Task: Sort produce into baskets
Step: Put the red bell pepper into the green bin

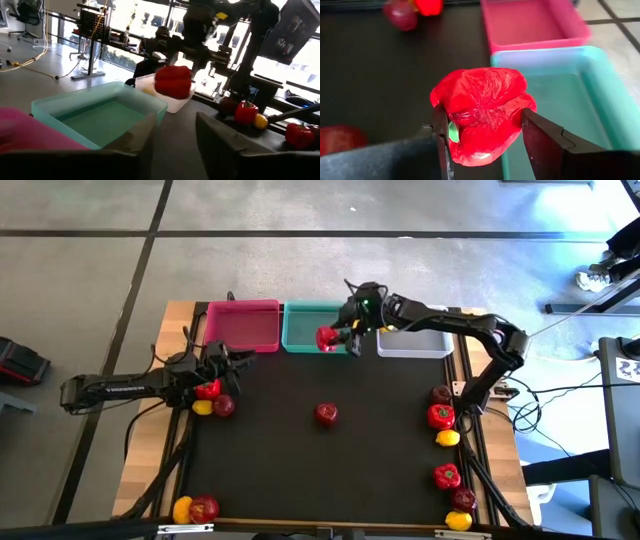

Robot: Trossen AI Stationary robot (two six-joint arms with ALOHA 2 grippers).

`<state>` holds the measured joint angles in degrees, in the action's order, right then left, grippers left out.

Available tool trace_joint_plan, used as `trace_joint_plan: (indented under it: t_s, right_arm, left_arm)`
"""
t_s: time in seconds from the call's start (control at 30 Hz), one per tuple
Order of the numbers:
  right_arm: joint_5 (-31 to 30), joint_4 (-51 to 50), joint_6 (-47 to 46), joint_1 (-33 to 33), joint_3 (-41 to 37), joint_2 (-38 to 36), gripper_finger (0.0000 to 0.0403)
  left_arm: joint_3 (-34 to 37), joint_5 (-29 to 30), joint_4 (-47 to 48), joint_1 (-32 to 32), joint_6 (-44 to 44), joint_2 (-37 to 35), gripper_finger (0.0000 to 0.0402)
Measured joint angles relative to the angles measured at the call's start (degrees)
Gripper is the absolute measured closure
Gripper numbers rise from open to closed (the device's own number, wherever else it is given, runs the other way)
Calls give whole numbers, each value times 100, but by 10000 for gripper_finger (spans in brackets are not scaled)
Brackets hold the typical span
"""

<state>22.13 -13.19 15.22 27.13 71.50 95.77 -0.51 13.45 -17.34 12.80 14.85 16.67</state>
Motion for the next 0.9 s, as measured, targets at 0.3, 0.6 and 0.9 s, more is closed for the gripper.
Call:
trace_joint_plan:
  t_s: [0.3,0.6,0.9]
  right_arm:
    - [4,-11,-71,-370,0,0,254]
    - [4,2,-597,-388,0,0,254]
    - [432,3,-821,-388,0,0,254]
  left_arm:
    - [-324,5,12,0,-638,152,136]
    - [-1103,9,43,-4,-1900,1191,116]
    - [-2130,9,42,-31,-3265,2749,116]
